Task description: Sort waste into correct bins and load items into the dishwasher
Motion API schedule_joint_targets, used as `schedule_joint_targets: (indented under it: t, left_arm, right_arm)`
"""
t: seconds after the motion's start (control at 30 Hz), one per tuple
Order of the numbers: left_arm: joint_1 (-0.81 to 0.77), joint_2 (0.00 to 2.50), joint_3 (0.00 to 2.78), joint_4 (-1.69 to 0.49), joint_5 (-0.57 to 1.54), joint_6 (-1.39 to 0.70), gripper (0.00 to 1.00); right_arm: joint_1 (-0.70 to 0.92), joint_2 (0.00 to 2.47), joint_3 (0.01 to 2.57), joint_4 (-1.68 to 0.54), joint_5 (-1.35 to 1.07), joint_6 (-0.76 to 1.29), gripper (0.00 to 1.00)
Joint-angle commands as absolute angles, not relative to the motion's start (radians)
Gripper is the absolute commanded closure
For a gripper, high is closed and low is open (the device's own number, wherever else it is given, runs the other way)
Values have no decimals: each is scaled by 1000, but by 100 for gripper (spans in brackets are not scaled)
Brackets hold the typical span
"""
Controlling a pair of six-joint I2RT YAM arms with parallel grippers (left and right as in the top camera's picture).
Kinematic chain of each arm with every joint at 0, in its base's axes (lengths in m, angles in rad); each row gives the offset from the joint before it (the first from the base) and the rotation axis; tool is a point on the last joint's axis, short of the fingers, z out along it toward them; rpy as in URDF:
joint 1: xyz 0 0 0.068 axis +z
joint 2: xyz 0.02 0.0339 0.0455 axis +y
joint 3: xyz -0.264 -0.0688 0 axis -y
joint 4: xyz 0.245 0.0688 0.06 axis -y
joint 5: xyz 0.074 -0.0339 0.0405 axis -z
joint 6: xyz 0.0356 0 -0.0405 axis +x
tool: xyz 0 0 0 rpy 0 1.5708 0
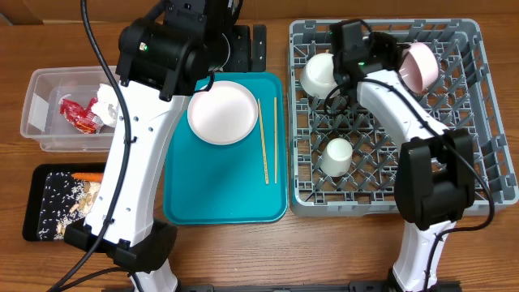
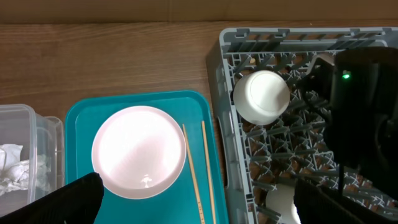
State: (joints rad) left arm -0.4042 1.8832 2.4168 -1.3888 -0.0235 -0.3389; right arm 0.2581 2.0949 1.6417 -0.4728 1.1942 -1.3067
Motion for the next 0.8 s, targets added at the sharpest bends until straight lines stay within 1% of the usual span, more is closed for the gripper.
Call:
schedule_joint_targets:
  t: [0.0, 0.27, 0.37, 0.5, 0.6, 0.67, 0.7, 0.73, 0.77]
  left_arm:
    - [-404, 1877, 2423, -1388, -33, -337, 0]
    - [-404, 1877, 2423, -1388, -33, -337, 0]
    - [-404, 1877, 2423, -1388, -33, -337, 0]
    - [-404, 1877, 2423, -1388, -33, -337, 0]
    - [-404, 1877, 2423, -1388, -33, -337, 0]
    - [-404, 1877, 2423, -1388, -33, -337, 0]
    - [-404, 1877, 2423, -1388, -33, -337, 0]
    - [-404, 1877, 2423, -1388, -33, -337, 0]
    - [-404, 1877, 2423, -1388, -33, -337, 0]
  right_arm:
    - [266, 2110, 1644, -451, 1214, -1343, 96]
    - [284, 2111, 1644, -450, 1215, -1332, 96]
    - [311, 2111, 1644, -450, 1214, -1307, 85]
    - [332, 2111, 1644, -450, 1211, -1211, 84]
    - [339, 2111, 1644, -450, 1211, -1040, 78]
    - [345, 2111, 1644, -450, 1211, -954, 78]
    - [348, 2110, 1644, -450, 1212, -921, 73]
    - [352, 2110, 1644, -450, 1212, -884, 62]
    - [357, 2110, 1644, -450, 1211, -838, 46]
